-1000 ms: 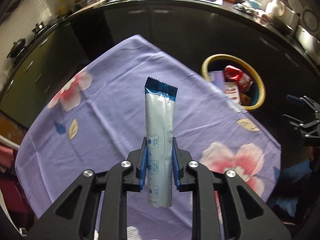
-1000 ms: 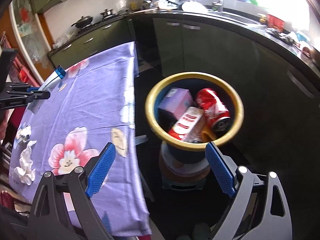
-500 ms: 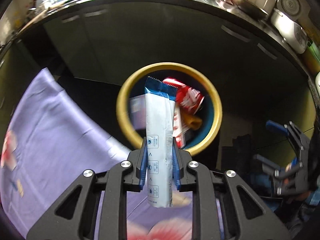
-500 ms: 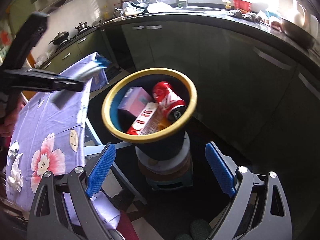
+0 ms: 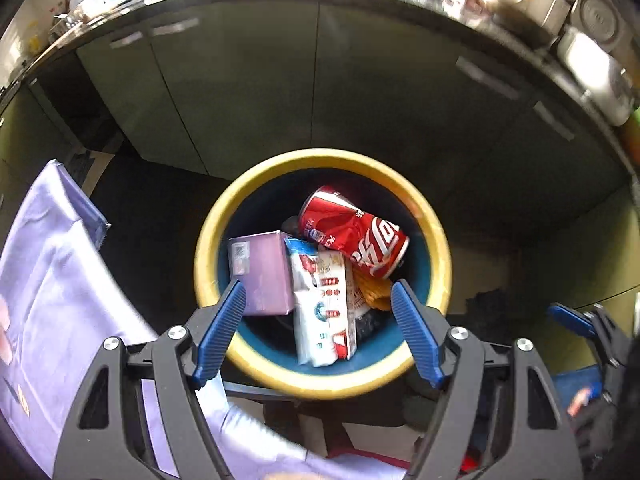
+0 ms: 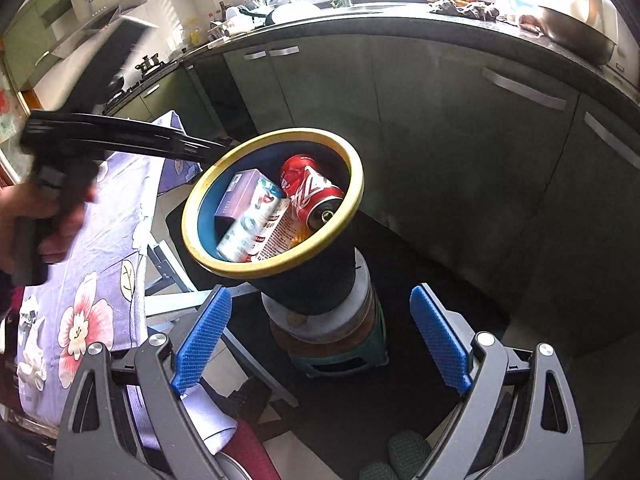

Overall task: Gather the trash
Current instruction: 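Carry the tube packet over the bin and open the left tool, then reach the right tool to the white tissue and grasp it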

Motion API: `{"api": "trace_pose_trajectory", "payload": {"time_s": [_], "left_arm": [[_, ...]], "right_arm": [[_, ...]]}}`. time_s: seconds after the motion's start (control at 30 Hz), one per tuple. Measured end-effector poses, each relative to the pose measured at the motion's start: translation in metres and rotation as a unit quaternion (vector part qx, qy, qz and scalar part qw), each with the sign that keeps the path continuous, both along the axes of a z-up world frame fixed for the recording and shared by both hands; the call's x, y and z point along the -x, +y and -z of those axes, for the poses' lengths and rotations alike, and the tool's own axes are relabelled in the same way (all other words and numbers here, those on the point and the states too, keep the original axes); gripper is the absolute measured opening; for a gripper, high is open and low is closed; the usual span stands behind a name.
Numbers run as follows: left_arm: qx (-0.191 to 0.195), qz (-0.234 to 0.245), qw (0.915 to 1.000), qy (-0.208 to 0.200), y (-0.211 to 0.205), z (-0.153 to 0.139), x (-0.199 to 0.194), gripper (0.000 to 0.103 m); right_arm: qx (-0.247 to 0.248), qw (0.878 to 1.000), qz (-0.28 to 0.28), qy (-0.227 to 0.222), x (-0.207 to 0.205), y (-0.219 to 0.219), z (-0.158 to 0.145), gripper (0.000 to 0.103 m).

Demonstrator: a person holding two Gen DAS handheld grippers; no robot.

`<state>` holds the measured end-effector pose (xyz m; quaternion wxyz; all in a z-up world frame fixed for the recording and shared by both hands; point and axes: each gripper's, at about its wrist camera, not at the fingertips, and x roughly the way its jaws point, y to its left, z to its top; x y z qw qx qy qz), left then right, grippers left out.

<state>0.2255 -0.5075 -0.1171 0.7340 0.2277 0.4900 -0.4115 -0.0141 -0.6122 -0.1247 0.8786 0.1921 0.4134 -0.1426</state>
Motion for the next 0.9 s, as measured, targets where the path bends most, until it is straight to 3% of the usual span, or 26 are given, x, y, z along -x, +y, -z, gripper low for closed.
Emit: {"api": "trace_pose_trajectory", "payload": {"time_s": [0.3, 0.47, 0.57, 0.73, 0.9], "left_arm": [[0.099, -0.057, 0.9924, -0.045, 0.138, -0.093, 0.023, 0.082], [0.123, -0.121, 0.9817, -0.082, 0.23, -0.115, 0.032, 0.084], [0.133, -0.165, 0.9729, -0.093, 0.279, -0.118, 0.035, 0.084], [0.149, -0.256, 0.95, -0.099, 0.377, -0.112, 0.036, 0.085], [0.148, -0.329, 0.9253, -0.117, 0.453, -0.103, 0.043, 0.085]], "right_arm": [[0.014, 0.999, -0.037, -0.002, -0.011, 0.034, -0.012, 0.09], [0.023, 0.998, -0.064, 0.002, -0.021, 0.059, -0.018, 0.09], [0.031, 0.995, -0.095, 0.006, -0.031, 0.082, -0.024, 0.09], [0.051, 0.986, -0.16, 0.013, -0.053, 0.134, -0.035, 0.09], [0.048, 0.963, -0.263, 0.024, -0.079, 0.207, -0.038, 0.09]]}}
